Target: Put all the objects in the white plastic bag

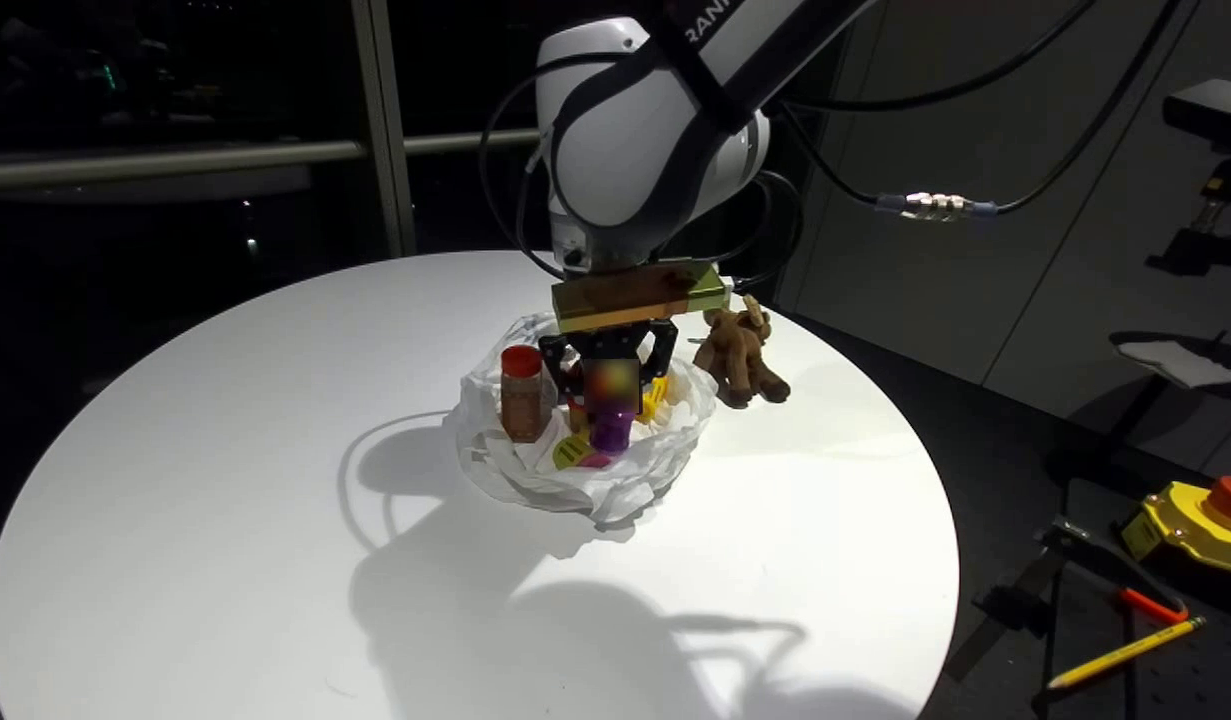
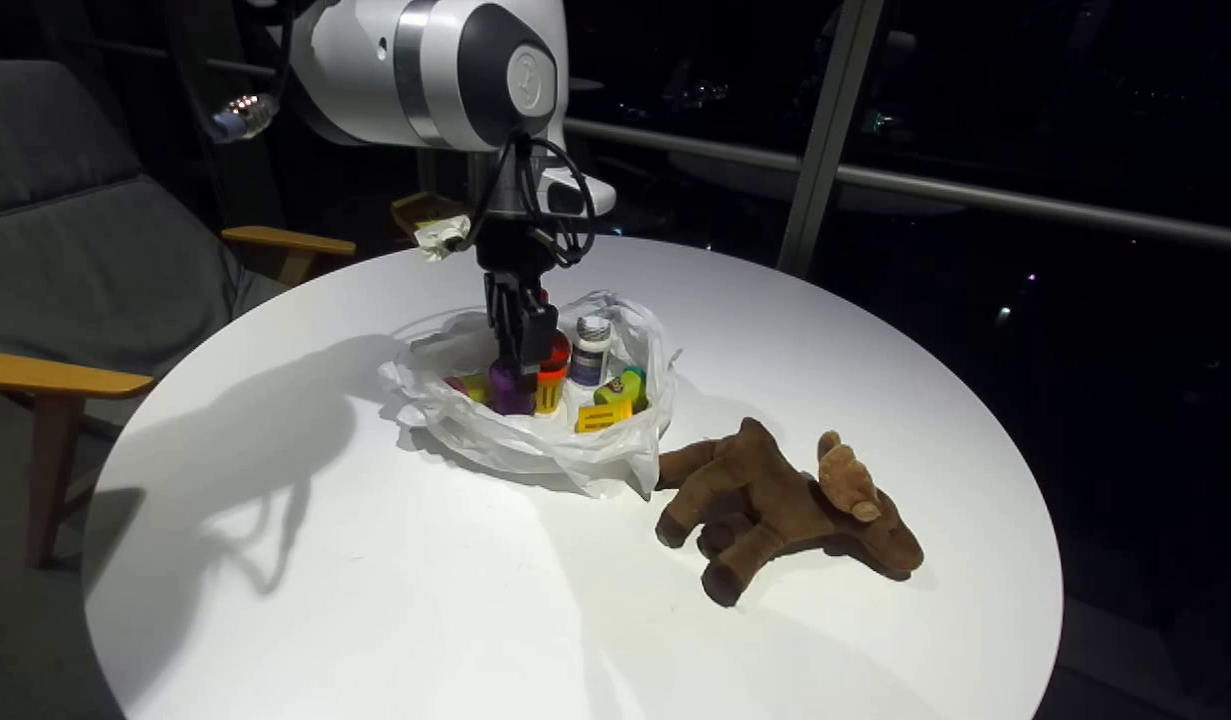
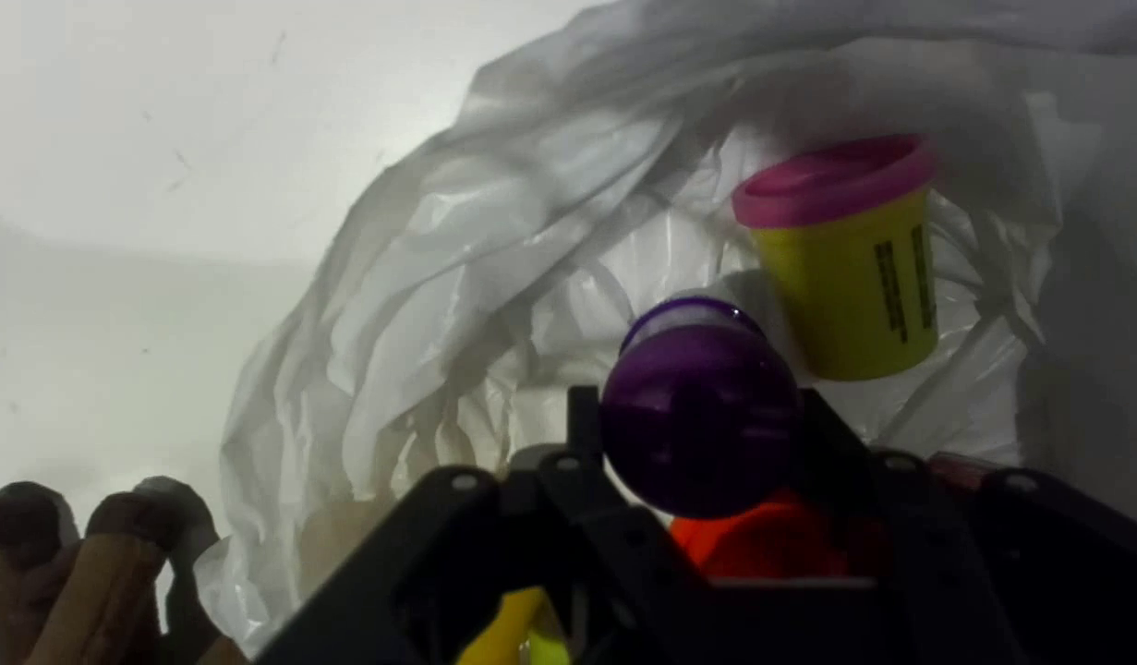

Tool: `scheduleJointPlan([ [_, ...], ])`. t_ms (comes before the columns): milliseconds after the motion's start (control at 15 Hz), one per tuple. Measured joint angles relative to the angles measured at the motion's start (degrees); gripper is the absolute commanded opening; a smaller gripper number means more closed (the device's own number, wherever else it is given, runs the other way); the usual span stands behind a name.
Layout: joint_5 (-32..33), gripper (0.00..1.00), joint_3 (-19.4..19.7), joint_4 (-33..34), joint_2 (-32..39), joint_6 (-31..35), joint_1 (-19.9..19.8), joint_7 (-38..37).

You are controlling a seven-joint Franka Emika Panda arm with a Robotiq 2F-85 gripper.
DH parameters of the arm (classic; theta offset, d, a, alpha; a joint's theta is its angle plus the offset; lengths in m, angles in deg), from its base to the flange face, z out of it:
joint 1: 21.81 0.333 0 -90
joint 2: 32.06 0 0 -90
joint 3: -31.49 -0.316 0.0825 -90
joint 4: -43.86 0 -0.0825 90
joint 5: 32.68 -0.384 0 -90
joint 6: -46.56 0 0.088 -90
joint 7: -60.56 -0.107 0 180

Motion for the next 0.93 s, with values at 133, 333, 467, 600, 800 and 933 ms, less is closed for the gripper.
scheduleJointPlan([
  [133, 0.44, 0.27, 0.57, 1.58, 1.11, 0.0, 0.67, -1.63],
  [333, 1.5, 0.27, 1.2, 3.55, 2.72, 0.0, 1.25, -3.62],
  [467, 2.07, 0.48, 1.49, 4.63, 3.59, 0.0, 1.47, -4.68],
  [600, 2.59, 0.77, 1.71, 5.42, 4.15, -0.08, 1.62, -5.11],
  [800, 3.62, 0.98, 2.1, 6.1, 4.16, -0.32, 1.63, -5.12],
  [933, 3.84, 1.0, 2.43, 6.19, 3.33, -0.62, 1.47, -4.86],
])
